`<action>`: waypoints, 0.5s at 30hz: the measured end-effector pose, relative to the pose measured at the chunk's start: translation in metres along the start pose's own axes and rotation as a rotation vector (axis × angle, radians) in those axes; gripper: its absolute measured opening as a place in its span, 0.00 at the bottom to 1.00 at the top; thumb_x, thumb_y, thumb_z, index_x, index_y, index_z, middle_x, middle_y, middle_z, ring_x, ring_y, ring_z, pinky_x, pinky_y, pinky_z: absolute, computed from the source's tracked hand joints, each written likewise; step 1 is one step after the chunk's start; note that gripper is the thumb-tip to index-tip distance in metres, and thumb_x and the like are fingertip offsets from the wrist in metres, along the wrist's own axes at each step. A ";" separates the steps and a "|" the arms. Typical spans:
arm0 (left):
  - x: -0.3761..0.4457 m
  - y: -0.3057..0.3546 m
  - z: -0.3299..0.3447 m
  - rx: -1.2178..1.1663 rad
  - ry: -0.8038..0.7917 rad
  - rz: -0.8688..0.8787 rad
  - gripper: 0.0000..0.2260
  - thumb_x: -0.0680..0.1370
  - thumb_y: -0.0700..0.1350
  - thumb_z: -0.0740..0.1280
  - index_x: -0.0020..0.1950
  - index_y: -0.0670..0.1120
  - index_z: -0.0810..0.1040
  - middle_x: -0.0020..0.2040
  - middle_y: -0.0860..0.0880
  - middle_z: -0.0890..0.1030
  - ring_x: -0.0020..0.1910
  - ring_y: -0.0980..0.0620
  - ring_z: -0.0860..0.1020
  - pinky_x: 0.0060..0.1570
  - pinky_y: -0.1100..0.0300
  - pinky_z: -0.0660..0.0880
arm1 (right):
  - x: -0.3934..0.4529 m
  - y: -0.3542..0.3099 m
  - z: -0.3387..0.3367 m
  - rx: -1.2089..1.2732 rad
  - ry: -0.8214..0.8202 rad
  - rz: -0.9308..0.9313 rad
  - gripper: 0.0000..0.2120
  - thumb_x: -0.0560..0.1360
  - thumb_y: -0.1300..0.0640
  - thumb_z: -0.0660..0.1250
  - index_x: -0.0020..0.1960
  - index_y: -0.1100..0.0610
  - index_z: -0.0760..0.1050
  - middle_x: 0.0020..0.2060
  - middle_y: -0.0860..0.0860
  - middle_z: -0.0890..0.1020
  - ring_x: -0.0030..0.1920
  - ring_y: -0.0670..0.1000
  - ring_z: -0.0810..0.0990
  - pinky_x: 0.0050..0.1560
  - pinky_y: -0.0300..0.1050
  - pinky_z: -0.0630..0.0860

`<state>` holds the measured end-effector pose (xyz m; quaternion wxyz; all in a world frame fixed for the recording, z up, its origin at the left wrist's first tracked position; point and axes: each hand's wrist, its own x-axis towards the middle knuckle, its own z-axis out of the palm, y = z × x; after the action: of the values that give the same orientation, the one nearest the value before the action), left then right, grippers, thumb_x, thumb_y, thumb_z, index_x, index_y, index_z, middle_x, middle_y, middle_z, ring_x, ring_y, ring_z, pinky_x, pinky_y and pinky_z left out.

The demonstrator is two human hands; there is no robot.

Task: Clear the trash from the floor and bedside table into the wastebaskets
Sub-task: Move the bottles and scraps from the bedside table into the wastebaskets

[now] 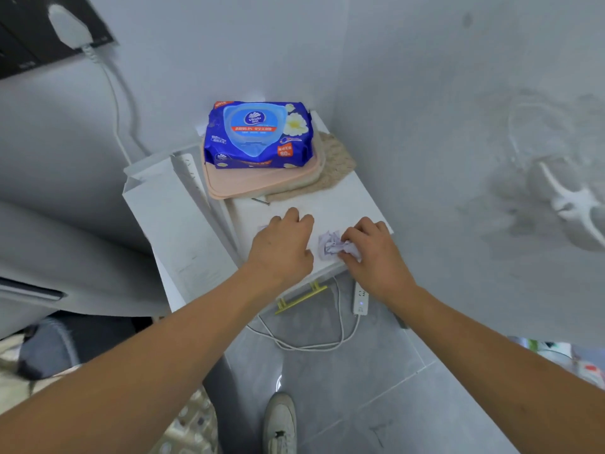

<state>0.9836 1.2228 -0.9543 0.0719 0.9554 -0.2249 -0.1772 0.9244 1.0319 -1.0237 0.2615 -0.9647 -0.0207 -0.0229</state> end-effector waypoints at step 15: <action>-0.133 0.156 0.059 -0.013 0.032 0.130 0.09 0.76 0.48 0.66 0.55 0.48 0.74 0.53 0.48 0.73 0.51 0.43 0.77 0.41 0.51 0.74 | -0.237 0.048 -0.068 0.082 0.058 0.173 0.08 0.71 0.54 0.76 0.47 0.56 0.80 0.46 0.52 0.77 0.46 0.56 0.75 0.45 0.43 0.66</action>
<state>0.7870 1.1416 -0.9347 0.0929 0.9410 -0.2844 -0.1583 0.6878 0.9496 -1.0020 0.3022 -0.9503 0.0692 -0.0271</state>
